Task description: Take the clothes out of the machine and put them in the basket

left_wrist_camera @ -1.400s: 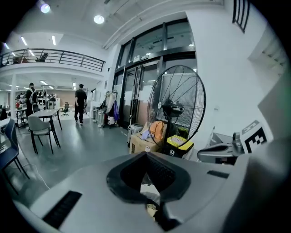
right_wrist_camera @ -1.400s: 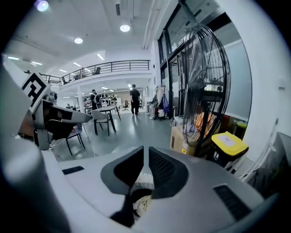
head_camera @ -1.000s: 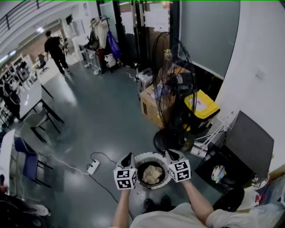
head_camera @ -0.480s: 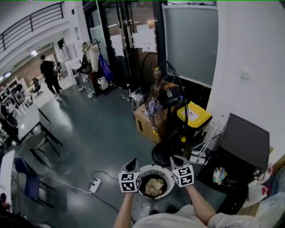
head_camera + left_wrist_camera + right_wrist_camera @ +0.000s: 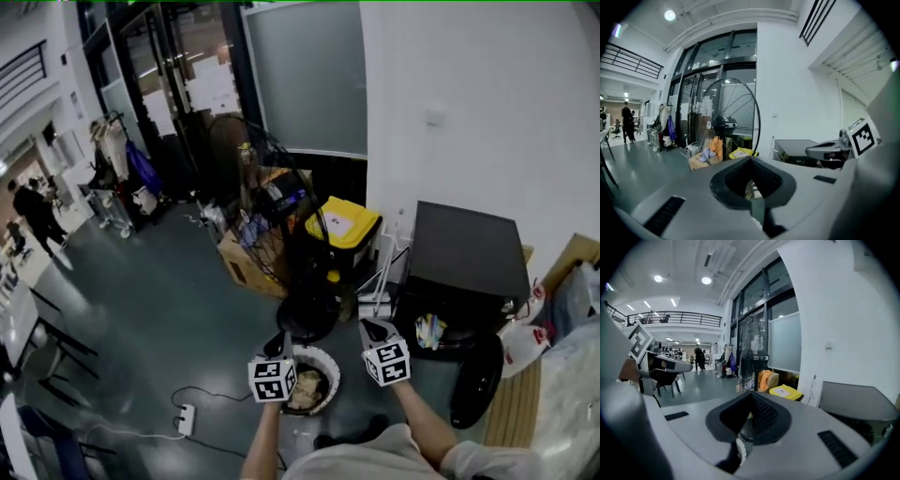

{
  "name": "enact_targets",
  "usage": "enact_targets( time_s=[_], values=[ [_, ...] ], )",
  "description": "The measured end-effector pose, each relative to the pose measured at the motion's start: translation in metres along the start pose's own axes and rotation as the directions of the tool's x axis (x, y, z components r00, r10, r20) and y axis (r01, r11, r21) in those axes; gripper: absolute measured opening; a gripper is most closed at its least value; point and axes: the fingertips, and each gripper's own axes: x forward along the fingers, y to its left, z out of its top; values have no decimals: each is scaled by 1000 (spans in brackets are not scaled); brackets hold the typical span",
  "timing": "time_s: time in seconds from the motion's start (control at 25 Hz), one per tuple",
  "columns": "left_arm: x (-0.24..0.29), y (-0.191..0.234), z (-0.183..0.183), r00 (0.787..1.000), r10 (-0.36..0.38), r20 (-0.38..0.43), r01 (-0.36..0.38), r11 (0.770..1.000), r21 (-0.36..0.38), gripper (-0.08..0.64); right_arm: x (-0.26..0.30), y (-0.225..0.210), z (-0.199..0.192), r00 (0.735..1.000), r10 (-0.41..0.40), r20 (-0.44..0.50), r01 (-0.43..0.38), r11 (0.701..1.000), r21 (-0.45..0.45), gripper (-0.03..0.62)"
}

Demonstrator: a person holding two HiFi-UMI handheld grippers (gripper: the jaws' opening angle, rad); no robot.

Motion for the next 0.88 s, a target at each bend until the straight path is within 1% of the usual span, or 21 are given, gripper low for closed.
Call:
enact_targets(
  time_s=[0.12,0.24,0.4,0.56,0.76,0.88],
  values=[
    [27,-40,5,997,-80,-10,80,996,31,17,-26,-43,-9,996,-90,-4,90,996,29,21],
    [57,-90,12,986,-162,-28,164,985,59,17,-56,-93,-21,983,-181,-17,182,981,60,21],
    [94,-164,17,965,-258,-51,261,962,79,17,-101,-158,-40,958,-283,-46,286,954,94,21],
    [131,-236,19,937,-343,-74,349,931,110,17,-142,-226,-62,925,-371,-79,378,918,120,21],
    [167,-308,4,908,-400,-121,414,902,125,17,-187,-293,-97,887,-446,-122,461,873,159,21],
    [187,-347,-7,892,-428,-146,447,884,137,17,-199,-323,-115,877,-459,-140,478,861,174,21]
  ],
)
